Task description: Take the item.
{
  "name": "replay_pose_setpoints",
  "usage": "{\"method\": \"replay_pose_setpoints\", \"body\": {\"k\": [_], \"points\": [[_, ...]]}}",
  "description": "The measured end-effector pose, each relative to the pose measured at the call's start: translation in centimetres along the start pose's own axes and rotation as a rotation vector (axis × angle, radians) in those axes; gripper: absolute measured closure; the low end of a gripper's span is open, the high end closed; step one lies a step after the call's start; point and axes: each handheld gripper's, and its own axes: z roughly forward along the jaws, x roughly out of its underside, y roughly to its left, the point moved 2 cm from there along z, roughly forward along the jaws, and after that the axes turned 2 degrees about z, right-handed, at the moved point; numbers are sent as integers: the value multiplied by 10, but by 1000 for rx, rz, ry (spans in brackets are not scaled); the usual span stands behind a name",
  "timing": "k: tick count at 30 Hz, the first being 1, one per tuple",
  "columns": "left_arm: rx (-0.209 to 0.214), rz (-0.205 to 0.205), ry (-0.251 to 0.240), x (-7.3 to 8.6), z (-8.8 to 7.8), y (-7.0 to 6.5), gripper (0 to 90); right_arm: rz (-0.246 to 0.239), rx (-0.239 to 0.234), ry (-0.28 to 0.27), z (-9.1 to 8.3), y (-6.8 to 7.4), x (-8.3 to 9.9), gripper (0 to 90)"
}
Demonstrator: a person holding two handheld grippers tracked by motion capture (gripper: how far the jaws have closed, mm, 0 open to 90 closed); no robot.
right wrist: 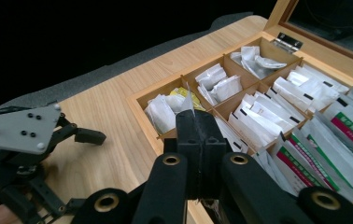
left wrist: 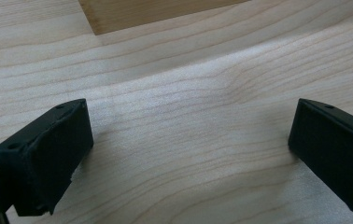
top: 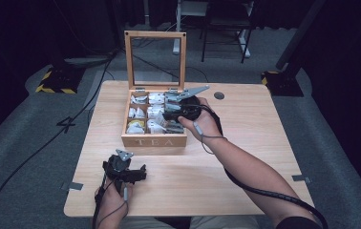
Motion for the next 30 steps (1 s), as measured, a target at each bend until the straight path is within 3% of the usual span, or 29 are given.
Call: {"method": "replay_pose_setpoints", "body": {"k": [14, 17, 30], "points": [[2, -4, 1, 0, 0, 0, 3, 34, 13, -74, -60, -11, 4, 900], [3, -3, 1, 0, 0, 0, 3, 46, 32, -93, -79, -19, 9, 900], [-1, 1, 0, 0, 0, 0, 3, 68, 101, -111, -124, -44, 22, 900]]}}
